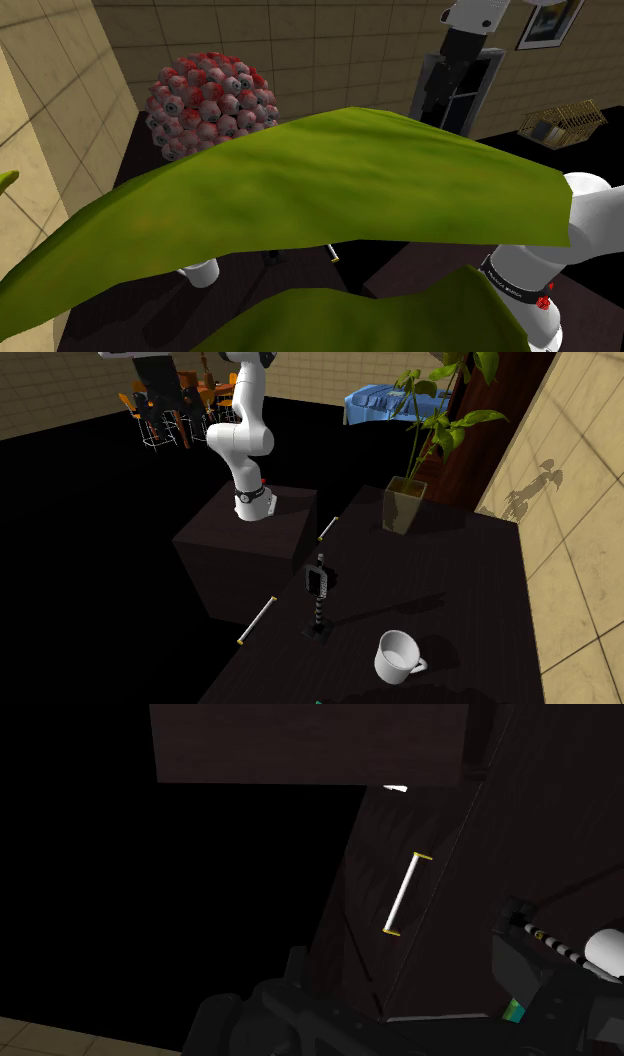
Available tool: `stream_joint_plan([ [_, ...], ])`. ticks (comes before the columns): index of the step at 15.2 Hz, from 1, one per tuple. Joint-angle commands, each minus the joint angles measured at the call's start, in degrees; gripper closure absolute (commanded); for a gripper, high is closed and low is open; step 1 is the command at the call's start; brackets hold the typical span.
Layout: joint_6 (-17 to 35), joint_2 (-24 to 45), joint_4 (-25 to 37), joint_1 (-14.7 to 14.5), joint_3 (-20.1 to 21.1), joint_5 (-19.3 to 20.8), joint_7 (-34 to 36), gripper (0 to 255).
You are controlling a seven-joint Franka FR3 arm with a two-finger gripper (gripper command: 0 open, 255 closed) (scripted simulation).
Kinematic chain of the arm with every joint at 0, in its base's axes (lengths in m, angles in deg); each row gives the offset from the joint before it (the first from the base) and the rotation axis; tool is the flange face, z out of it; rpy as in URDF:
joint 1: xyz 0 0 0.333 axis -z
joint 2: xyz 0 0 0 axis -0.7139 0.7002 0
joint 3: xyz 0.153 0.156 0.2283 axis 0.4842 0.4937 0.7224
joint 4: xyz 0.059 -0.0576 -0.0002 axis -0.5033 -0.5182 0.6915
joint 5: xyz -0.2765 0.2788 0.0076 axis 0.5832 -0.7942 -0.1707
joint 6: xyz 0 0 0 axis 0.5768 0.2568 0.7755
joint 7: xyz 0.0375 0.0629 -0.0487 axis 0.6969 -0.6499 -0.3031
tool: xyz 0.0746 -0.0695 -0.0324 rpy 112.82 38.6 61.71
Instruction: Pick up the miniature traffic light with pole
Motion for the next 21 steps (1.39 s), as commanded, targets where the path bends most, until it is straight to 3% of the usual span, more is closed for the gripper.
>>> stream_joint_plan([
  [1,0.0,0.0,0.0,0.0,0.0,0.0,0.0,0],
  [13,12.2,6.4,-2.4,-1.1,18.5,-9.0,24.4,0],
  [21,20.8,18.6,3.6,1.2,31.4,-9.6,41.4,0],
])
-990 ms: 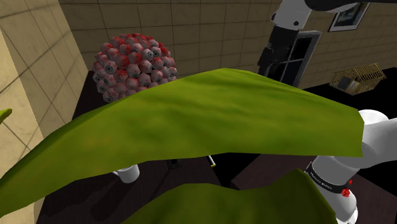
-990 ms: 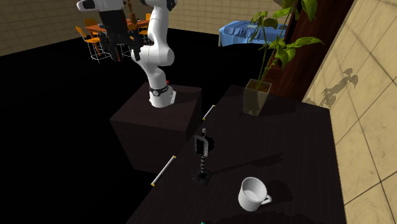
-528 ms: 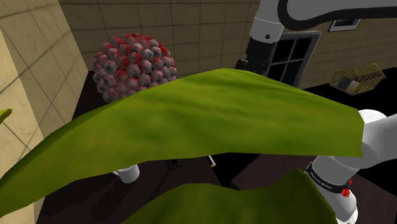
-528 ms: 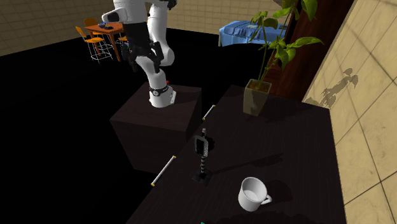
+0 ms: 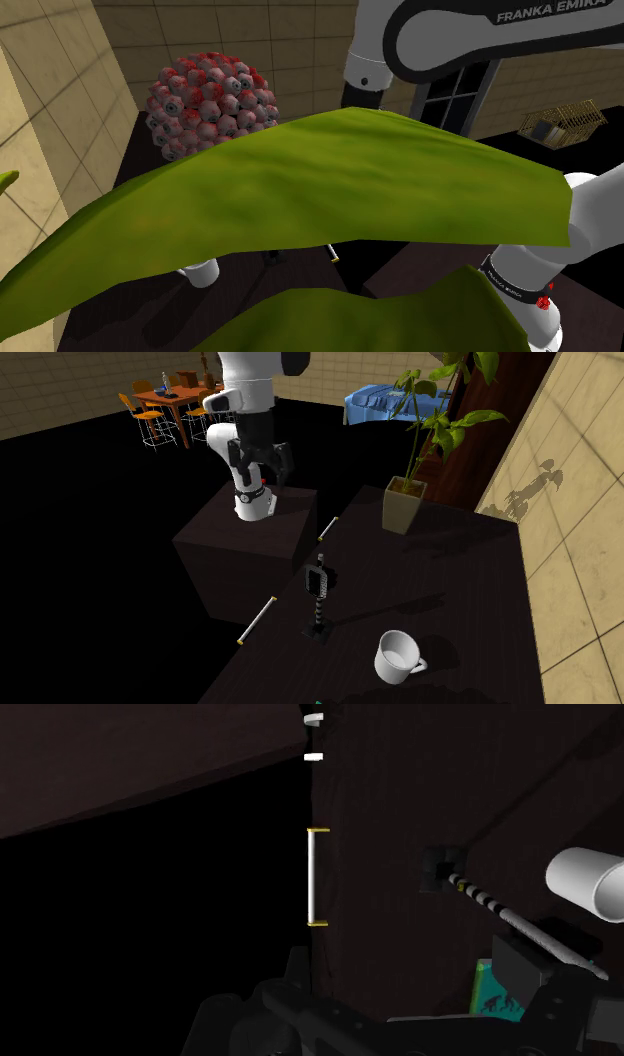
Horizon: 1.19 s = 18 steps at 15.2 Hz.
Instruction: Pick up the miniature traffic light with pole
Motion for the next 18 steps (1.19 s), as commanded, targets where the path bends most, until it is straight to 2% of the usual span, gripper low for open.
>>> stream_joint_plan([
  [1,2.3,3.9,2.1,1.0,3.4,0.8,4.8,0],
  [6,6.5,15.2,9.1,4.2,12.0,6.6,17.7,0],
  [10,8.1,26.8,16.5,5.9,18.2,16.2,30.4,0],
  [12,7.9,33.6,20.9,5.0,19.9,22.6,37.2,0],
  [15,6.0,43.6,28.5,0.7,19.3,31.5,46.3,0],
  [16,5.5,45.7,30.4,-0.8,18.6,33.2,48.0,0],
  [18,6.8,46.1,29.4,-1.1,18.2,33.6,48.4,0],
])
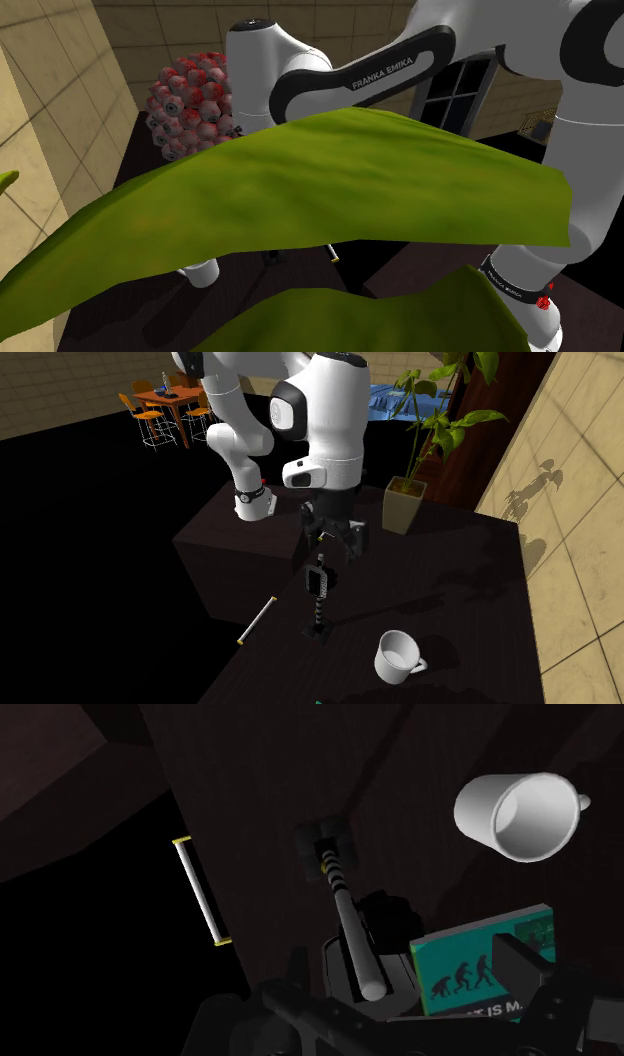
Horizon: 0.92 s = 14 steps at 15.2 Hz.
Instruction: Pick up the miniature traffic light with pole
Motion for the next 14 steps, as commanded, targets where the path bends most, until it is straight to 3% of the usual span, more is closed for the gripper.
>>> stream_joint_plan([
  [1,1.0,1.2,-0.2,-0.6,-0.4,1.2,1.1,0],
  [7,3.9,2.5,-2.3,-1.0,-1.1,2.6,2.2,0],
  [8,4.0,2.5,-2.3,-1.0,-1.1,2.6,2.2,255],
  [14,4.0,2.4,-2.4,-1.0,-1.0,2.6,2.3,255],
])
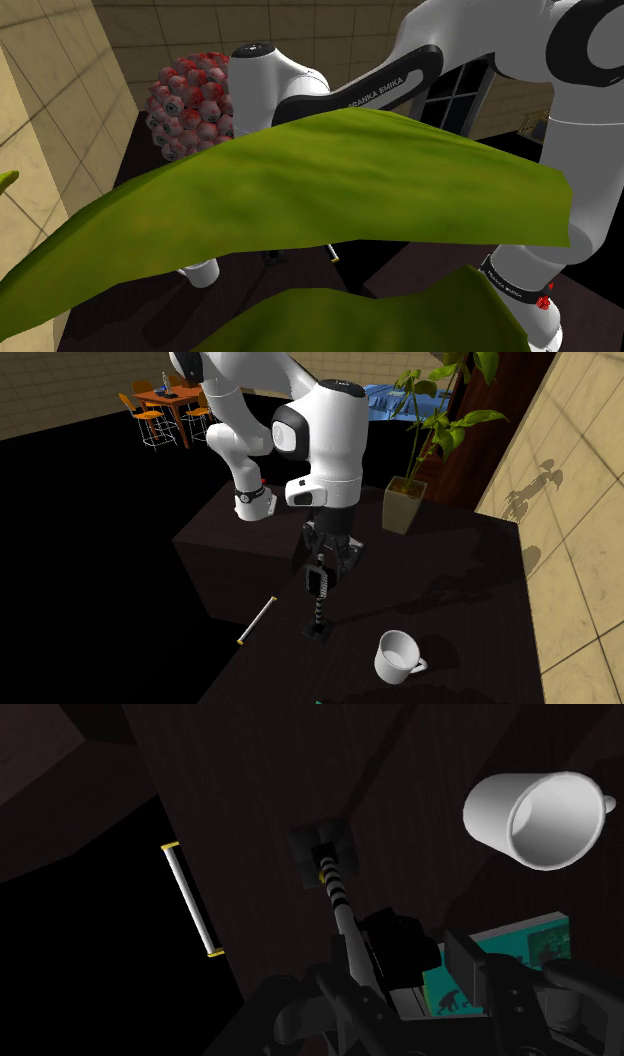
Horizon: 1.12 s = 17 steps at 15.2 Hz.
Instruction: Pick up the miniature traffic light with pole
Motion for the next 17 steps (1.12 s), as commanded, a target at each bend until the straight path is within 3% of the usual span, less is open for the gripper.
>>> stream_joint_plan([
  [1,0.0,0.0,-0.1,0.0,0.0,0.0,0.0,255],
  [17,-9.4,-3.0,7.5,0.7,1.5,-3.6,-3.0,255],
])
